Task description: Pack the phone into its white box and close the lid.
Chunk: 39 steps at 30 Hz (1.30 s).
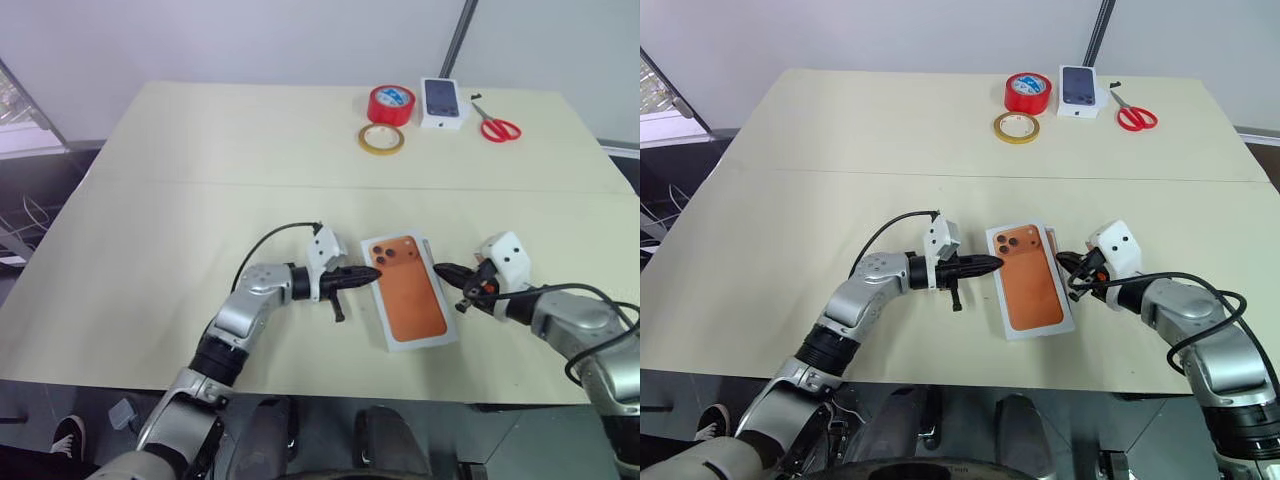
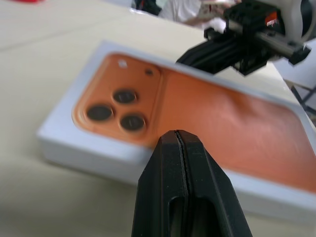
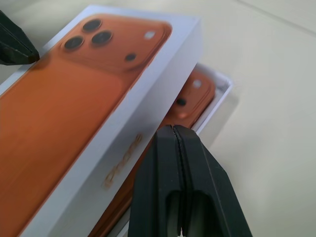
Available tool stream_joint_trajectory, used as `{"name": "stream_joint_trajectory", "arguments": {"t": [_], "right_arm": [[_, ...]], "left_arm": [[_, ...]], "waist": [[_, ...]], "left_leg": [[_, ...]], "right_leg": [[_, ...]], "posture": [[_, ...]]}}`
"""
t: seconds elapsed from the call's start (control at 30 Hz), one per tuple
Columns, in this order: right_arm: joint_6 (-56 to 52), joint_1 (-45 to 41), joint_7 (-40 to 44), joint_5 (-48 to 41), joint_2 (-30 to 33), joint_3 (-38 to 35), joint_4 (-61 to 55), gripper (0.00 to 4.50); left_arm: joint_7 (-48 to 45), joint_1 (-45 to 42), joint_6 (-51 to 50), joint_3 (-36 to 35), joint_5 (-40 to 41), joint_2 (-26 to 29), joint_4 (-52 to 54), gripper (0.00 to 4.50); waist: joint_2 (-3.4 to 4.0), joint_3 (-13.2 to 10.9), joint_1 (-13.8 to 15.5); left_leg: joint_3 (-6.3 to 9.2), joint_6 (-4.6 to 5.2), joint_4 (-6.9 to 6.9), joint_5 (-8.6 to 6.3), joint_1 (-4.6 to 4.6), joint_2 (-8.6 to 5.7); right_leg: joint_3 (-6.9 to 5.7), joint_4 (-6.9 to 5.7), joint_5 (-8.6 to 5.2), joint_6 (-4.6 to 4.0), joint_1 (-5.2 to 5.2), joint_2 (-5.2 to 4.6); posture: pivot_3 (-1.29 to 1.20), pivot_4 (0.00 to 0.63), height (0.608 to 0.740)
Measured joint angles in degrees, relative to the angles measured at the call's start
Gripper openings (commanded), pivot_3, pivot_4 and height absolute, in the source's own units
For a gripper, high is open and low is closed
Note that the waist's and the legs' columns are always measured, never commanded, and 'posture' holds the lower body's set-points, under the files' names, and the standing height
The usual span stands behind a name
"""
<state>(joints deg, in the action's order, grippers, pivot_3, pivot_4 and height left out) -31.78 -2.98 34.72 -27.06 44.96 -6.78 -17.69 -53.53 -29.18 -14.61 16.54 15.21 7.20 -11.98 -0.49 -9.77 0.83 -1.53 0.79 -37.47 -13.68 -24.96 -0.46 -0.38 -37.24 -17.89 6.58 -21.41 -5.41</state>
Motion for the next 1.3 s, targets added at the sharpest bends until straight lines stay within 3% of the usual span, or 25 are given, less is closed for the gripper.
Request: {"name": "stream_joint_trajectory", "arguments": {"t": [0.33,0.7,1.1,1.3], "right_arm": [[-0.36,-0.3,0.71,2.05,-1.06,-0.03,0.04,0.02],[-0.04,2.76,6.35,2.06,1.66,-3.15,-0.08,0.02],[-0.19,4.32,9.39,1.08,2.21,-5.49,-1.57,0.02],[-0.35,5.07,8.59,1.76,1.47,-5.49,-2.4,0.02]], "left_arm": [[-0.07,-0.51,0.9,0.18,-0.97,0.02,-1.6,0.0],[-4.27,4.5,-4.65,1.14,-0.53,7.66,5.51,0.0],[0.0,0.95,-1.84,1.73,-2.22,0.08,-3.55,0.0],[1.36,0.12,-0.38,0.58,-2.83,-0.71,-4.85,0.0]], "waist": [[0.0,0.0,-0.06],[0.03,0.02,0.04],[0.02,0.02,0.01],[0.02,0.02,-0.07]], "left_leg": [[0.0,0.0,0.0,0.0,0.0,0.01],[0.01,0.0,-0.01,0.0,0.05,0.01],[0.02,0.01,-0.09,-0.01,0.05,0.0],[0.01,0.01,-0.09,-0.01,0.05,0.0]], "right_leg": [[0.0,-0.01,0.0,0.0,0.0,0.05],[0.01,-0.04,0.0,0.0,0.05,0.03],[0.0,-0.04,0.0,0.0,0.1,0.01],[0.0,-0.07,0.0,0.01,0.07,0.02]], "posture": [[0.0,0.15,0.728],[0.0,0.15,0.728],[0.0,0.15,0.728],[0.0,0.15,0.728]]}}
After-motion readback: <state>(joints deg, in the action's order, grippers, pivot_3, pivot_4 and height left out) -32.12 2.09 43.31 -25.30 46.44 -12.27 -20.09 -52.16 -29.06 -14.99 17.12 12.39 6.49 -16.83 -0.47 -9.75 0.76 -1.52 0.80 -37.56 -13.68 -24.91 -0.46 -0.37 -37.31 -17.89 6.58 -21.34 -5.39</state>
